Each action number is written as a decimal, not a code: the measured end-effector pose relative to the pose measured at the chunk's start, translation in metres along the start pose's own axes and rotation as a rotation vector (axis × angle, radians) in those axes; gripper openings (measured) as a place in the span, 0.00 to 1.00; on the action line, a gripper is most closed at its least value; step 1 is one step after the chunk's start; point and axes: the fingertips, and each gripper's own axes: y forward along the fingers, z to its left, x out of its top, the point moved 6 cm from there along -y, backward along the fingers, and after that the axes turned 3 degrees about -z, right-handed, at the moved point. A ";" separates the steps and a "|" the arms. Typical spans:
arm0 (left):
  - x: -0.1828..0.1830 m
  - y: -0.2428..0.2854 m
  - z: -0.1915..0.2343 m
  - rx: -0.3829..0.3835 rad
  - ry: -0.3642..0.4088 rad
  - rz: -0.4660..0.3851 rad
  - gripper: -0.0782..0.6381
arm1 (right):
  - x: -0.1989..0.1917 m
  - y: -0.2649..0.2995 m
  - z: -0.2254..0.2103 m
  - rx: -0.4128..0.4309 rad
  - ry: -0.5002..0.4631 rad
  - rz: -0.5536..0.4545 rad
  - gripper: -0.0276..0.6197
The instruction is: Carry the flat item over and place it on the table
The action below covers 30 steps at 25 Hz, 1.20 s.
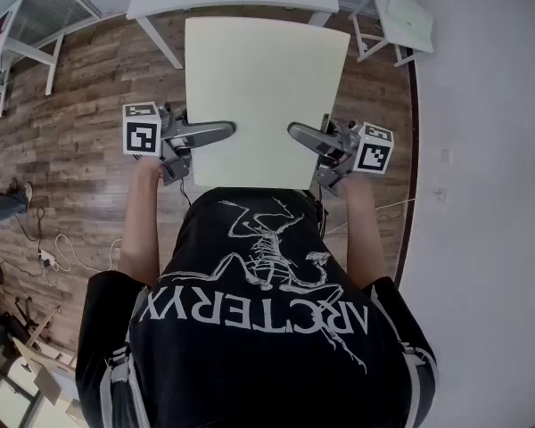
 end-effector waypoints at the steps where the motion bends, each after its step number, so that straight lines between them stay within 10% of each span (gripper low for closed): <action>1: 0.000 0.000 -0.001 0.001 -0.001 -0.002 0.60 | 0.001 0.001 0.001 -0.002 -0.003 0.001 0.45; 30: -0.005 0.022 0.003 0.034 -0.028 -0.003 0.60 | 0.007 -0.018 -0.012 0.009 0.036 0.002 0.46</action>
